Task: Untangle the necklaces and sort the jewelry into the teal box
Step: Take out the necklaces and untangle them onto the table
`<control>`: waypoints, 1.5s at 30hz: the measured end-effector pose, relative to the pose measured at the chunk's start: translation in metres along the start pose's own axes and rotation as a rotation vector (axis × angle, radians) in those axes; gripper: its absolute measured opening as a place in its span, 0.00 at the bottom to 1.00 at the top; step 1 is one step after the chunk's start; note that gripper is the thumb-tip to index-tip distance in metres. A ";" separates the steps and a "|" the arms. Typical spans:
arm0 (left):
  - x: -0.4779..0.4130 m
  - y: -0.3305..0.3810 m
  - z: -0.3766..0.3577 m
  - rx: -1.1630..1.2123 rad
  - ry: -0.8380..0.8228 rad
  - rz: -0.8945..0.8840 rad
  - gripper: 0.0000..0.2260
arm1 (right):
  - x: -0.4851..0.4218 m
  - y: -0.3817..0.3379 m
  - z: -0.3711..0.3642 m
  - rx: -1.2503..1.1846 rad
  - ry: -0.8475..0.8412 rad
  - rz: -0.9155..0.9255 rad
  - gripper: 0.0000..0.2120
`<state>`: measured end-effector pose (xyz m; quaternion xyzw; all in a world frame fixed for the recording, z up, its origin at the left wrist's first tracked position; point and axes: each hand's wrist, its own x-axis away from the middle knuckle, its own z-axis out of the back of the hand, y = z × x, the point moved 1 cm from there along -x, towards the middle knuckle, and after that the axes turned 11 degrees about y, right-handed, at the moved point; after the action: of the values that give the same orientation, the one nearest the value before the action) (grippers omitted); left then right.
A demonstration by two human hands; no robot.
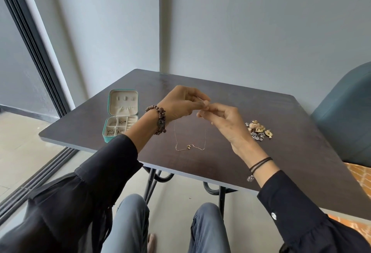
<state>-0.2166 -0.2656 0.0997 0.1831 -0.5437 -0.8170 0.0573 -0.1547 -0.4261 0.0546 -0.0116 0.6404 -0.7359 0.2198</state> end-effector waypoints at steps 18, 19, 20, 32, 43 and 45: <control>-0.001 -0.007 0.001 -0.074 -0.071 -0.073 0.11 | -0.012 -0.016 0.024 -0.295 0.054 -0.075 0.09; -0.001 -0.005 0.000 -0.075 -0.079 -0.082 0.11 | -0.011 -0.017 0.026 -0.280 0.056 -0.076 0.09; 0.000 -0.002 -0.001 -0.066 -0.084 -0.087 0.11 | -0.011 -0.018 0.027 -0.266 0.057 -0.081 0.09; -0.010 0.028 -0.025 0.149 -0.092 -0.095 0.13 | -0.022 -0.037 0.042 -0.360 0.124 -0.106 0.11; -0.074 -0.033 -0.074 0.079 0.012 0.044 0.11 | -0.072 0.030 0.051 -0.126 0.245 -0.195 0.06; -0.093 -0.045 -0.082 0.052 0.040 0.052 0.08 | -0.088 0.042 0.051 -0.077 0.247 -0.213 0.06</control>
<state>-0.0961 -0.2916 0.0522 0.1868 -0.5681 -0.7970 0.0847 -0.0468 -0.4476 0.0473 0.0028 0.6856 -0.7256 0.0597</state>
